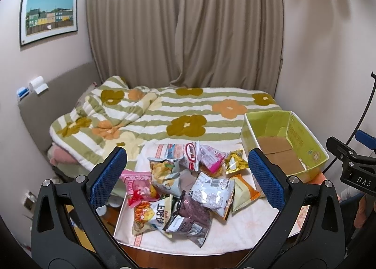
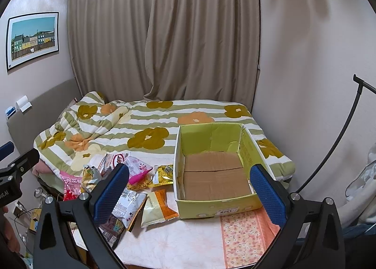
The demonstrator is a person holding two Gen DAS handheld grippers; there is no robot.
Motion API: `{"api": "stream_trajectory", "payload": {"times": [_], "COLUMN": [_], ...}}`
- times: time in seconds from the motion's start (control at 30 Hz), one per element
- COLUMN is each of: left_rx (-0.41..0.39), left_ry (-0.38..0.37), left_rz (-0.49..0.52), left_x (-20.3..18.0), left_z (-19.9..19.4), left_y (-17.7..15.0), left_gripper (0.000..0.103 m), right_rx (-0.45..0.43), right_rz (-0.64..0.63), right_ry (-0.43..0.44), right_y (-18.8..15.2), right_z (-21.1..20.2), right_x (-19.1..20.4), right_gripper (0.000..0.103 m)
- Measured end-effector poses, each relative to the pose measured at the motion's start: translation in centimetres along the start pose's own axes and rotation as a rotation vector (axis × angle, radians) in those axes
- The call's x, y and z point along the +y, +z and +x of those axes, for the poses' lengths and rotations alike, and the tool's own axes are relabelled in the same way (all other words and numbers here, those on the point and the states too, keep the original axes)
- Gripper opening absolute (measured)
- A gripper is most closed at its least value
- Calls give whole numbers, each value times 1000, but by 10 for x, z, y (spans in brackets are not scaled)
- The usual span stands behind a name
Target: Organize snacks
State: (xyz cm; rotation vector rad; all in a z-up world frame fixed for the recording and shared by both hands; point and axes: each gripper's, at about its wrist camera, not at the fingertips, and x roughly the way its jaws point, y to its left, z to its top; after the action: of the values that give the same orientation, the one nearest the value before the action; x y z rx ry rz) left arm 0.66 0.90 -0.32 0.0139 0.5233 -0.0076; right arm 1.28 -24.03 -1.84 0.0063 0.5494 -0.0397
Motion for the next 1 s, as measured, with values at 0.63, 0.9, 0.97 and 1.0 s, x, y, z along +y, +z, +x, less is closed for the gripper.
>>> {"api": "stream_trajectory", "payload": {"times": [0.63,0.9,0.97,1.0], "left_rx": [-14,-25,-24,-26], "left_ry": [38,41,45,44], "left_rz": [7,17,17,18], "left_x": [2,2,1,2], "left_z": [1,-2,-2,-2], "left_y": [-4,-5,-5,-5], "left_gripper": [103,103,103,103], "right_rx": [14,15,15,14], "right_rz": [-11,-1,0,-3], "right_ry": [3,9,8,6], "right_y": [-5,-6,-6,-6], "right_z": [7,7,6,7], "right_x": [16,18,19,19], "right_gripper": [102,102,102,102]}}
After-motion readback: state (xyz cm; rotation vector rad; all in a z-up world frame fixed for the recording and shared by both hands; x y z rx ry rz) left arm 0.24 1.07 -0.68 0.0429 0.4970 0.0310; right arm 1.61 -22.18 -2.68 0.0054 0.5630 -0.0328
